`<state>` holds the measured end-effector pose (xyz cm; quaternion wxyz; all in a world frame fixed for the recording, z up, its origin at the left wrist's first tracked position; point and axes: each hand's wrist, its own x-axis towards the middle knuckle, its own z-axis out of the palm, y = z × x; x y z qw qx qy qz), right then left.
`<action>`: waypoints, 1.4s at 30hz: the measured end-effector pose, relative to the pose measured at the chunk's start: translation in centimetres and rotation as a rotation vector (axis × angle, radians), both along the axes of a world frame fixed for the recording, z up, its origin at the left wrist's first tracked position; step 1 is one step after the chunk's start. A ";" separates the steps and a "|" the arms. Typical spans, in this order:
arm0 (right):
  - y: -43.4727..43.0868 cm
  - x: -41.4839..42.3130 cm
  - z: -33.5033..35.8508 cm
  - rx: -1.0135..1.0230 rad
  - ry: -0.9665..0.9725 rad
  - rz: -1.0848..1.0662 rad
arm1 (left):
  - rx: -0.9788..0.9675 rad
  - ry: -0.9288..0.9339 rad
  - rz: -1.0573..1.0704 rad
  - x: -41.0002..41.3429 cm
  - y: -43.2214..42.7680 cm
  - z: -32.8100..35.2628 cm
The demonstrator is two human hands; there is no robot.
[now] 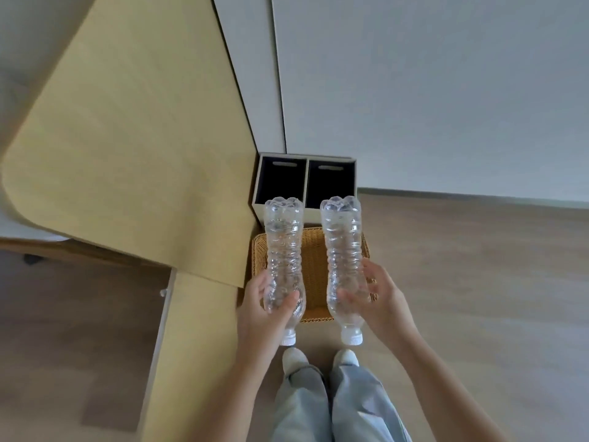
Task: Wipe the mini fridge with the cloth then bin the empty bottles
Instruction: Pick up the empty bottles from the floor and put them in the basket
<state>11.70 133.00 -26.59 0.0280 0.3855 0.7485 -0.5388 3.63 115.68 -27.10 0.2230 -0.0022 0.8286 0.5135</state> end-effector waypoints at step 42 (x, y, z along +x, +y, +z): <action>0.6 -11.3 -60.6 -0.194 -0.271 0.103 | -0.294 -0.150 0.014 -8.0 1.4 -58.8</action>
